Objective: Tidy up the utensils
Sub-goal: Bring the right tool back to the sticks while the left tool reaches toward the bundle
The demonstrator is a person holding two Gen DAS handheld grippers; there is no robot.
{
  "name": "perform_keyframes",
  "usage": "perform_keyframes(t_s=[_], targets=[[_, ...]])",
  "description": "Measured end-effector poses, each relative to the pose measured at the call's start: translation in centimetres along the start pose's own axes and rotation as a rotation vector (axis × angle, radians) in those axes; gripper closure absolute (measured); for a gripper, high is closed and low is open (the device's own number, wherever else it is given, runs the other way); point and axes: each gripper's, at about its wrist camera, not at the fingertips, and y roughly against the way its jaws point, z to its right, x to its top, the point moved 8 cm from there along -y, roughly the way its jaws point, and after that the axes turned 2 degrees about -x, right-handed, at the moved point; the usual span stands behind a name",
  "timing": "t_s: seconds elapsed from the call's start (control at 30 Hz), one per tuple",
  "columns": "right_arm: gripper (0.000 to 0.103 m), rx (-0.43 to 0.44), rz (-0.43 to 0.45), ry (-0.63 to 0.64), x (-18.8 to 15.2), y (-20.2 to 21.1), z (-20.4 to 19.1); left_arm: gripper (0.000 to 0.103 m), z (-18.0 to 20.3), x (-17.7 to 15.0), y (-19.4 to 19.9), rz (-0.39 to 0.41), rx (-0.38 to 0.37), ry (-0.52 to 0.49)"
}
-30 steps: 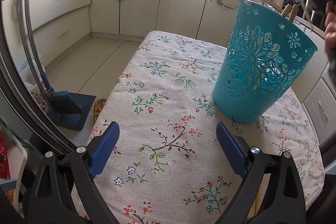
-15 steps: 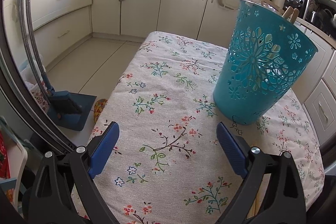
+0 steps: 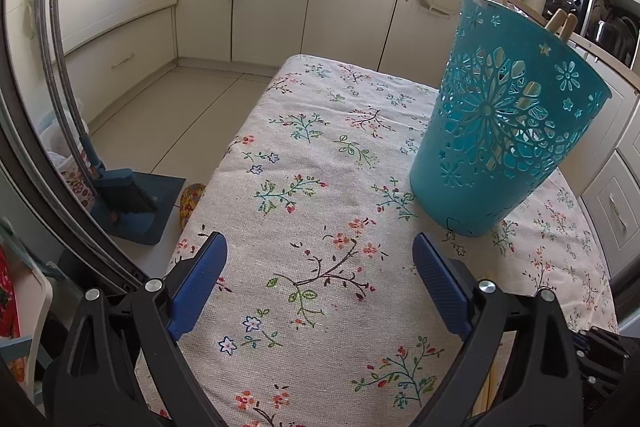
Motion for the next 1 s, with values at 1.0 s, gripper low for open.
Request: perform_keyframes(t_s=[1.0], targets=[[0.095,-0.13,-0.038,0.017,0.1,0.2,6.3,0.013,3.5,-1.6,1.7,-0.01,-0.079,-0.137]])
